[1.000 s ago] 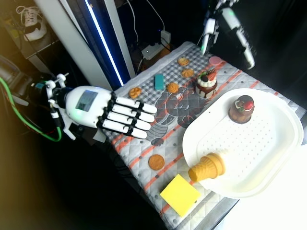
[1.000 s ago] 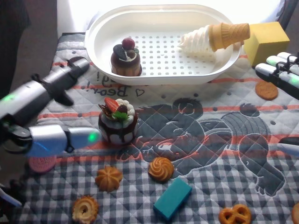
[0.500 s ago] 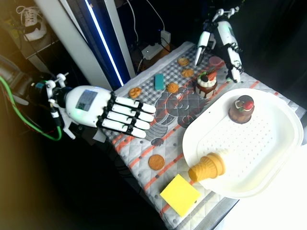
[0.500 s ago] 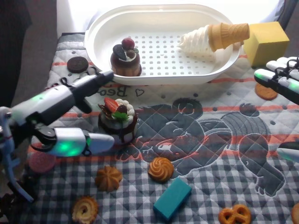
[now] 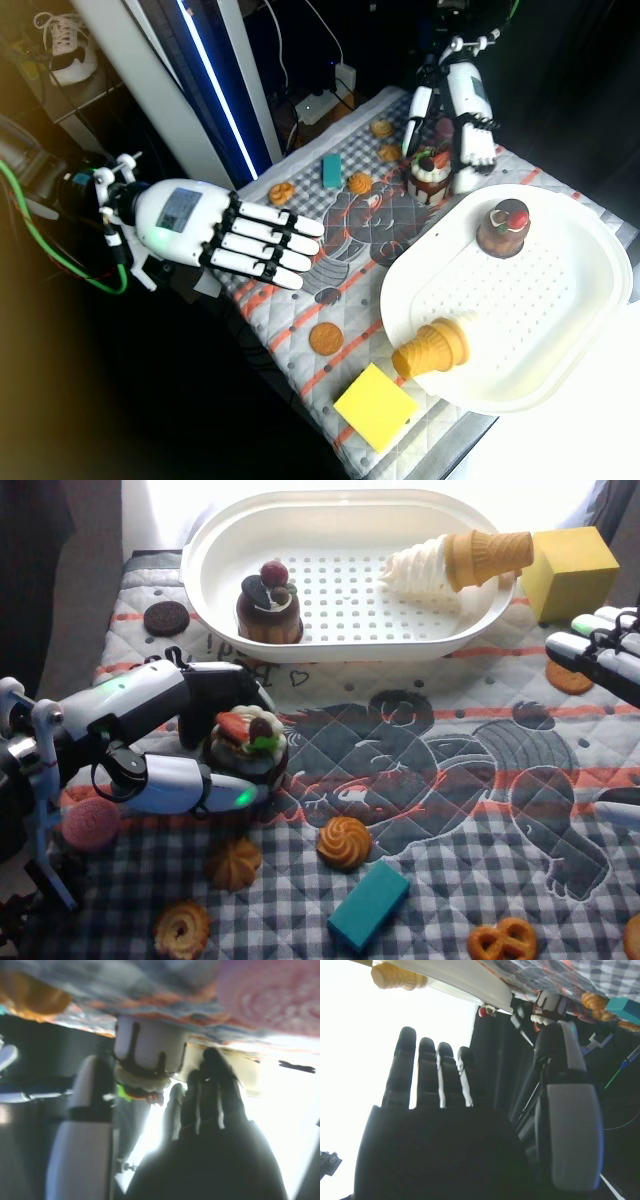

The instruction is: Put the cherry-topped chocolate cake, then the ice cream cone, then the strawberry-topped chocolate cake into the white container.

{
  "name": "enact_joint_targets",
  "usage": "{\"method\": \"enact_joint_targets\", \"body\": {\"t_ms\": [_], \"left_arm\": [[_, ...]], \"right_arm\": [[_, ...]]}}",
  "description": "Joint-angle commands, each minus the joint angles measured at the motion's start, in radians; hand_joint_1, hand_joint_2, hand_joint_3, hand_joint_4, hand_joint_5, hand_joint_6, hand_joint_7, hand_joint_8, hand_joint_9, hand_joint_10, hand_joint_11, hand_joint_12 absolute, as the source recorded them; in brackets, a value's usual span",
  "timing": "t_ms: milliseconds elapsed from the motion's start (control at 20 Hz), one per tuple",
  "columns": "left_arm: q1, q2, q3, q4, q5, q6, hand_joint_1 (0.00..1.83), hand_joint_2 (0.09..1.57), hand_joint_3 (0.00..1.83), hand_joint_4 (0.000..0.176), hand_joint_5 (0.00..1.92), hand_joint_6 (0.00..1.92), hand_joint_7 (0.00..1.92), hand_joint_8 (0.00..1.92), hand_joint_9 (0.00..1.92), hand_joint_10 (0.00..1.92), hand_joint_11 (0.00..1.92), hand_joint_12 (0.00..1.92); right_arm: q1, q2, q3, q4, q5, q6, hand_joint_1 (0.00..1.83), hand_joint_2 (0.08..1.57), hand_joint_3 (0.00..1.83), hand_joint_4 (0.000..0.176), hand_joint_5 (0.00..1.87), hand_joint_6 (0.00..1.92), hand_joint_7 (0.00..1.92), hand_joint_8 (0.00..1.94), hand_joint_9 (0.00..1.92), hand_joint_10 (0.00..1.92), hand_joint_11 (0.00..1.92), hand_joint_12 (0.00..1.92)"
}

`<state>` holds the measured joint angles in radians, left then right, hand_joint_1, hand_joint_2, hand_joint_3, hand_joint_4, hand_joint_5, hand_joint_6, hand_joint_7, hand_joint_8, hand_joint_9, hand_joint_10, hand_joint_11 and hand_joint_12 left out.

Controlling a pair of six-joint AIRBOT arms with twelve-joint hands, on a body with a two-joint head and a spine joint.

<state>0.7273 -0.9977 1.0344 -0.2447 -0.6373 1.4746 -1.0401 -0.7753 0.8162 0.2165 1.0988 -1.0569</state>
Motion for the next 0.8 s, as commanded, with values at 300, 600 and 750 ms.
{"method": "enact_joint_targets", "body": {"t_ms": [300, 600, 750], "left_arm": [[-0.013, 0.023, -0.035, 0.006, -0.149, 0.023, 1.12, 1.32, 0.01, 0.000, 0.59, 1.44, 0.62, 1.74, 0.48, 1.92, 0.60, 1.92], [-0.089, 0.060, -0.055, 0.033, -0.208, 0.034, 1.37, 1.30, 0.02, 0.000, 0.34, 1.48, 0.55, 1.59, 0.58, 1.80, 0.53, 1.92], [-0.176, 0.032, -0.016, 0.035, -0.158, 0.075, 1.28, 1.30, 0.00, 0.000, 0.25, 1.45, 0.61, 1.61, 0.35, 1.91, 0.36, 1.92]], "right_arm": [[-0.002, -0.002, 0.004, 0.003, 0.136, 0.007, 0.67, 1.15, 0.00, 0.059, 0.00, 0.00, 0.00, 0.00, 0.00, 0.00, 0.00, 0.34], [-0.004, -0.005, 0.004, 0.005, 0.138, 0.007, 0.65, 1.17, 0.00, 0.044, 0.00, 0.00, 0.00, 0.00, 0.00, 0.00, 0.00, 0.29], [-0.004, -0.007, 0.004, 0.005, 0.140, 0.008, 0.64, 1.16, 0.00, 0.038, 0.00, 0.00, 0.00, 0.00, 0.00, 0.00, 0.00, 0.22]]}}
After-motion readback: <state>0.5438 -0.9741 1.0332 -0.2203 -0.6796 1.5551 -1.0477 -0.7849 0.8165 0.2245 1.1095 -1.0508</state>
